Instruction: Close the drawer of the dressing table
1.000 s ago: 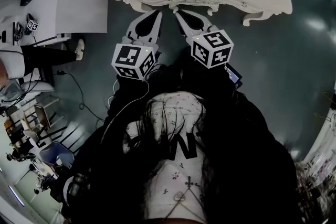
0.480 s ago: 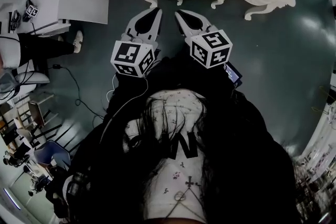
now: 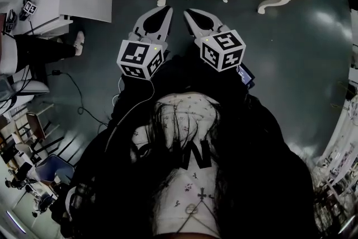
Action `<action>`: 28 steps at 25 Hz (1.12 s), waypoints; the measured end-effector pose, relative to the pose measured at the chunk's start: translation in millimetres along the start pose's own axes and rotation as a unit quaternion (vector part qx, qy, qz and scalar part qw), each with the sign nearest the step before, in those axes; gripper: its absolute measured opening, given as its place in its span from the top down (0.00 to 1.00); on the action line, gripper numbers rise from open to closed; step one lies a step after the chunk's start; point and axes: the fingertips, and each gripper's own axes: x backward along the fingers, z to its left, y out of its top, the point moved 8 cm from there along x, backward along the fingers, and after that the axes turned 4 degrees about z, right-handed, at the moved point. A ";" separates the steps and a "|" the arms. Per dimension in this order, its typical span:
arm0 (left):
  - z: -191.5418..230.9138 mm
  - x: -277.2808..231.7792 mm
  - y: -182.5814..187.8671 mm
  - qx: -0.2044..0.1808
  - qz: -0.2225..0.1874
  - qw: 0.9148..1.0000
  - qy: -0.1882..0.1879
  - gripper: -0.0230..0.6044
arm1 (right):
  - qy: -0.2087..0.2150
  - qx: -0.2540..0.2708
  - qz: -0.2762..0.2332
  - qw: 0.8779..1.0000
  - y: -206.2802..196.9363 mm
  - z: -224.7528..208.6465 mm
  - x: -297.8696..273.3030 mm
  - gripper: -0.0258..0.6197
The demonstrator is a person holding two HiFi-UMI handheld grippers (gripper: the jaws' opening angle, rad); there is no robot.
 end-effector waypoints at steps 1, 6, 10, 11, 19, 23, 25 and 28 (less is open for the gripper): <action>1.5 2.2 -1.4 0.000 -0.001 1.000 -0.001 0.96 | -0.001 0.001 0.000 1.000 -1.6 2.7 -0.3 0.95; 6.0 12.1 -5.0 -0.001 -0.008 1.000 -0.004 0.96 | -0.007 0.011 0.003 1.000 -6.4 13.6 -1.6 0.95; 7.3 19.4 -5.9 -0.003 -0.013 1.000 -0.006 0.96 | -0.006 0.026 0.007 1.000 -7.2 21.7 -3.8 0.95; 7.8 21.1 -5.9 -0.003 -0.015 1.000 -0.007 0.96 | -0.006 0.030 0.007 1.000 -7.0 23.9 -4.5 0.95; 12.0 30.8 -4.2 -0.004 -0.026 1.000 -0.007 0.96 | -0.005 0.046 0.008 0.999 -6.1 35.8 -6.9 0.95; 10.0 30.6 -6.0 -0.005 -0.025 1.000 -0.013 0.96 | -0.009 0.047 0.009 0.999 -7.7 36.5 -5.4 0.95; 9.3 30.6 -6.9 -0.005 -0.024 1.000 -0.016 0.96 | -0.011 0.047 0.010 0.999 -8.5 37.0 -4.9 0.95; 8.9 30.6 -8.8 -0.005 -0.022 1.000 -0.020 0.96 | -0.014 0.047 0.011 0.999 -10.8 37.9 -4.3 0.95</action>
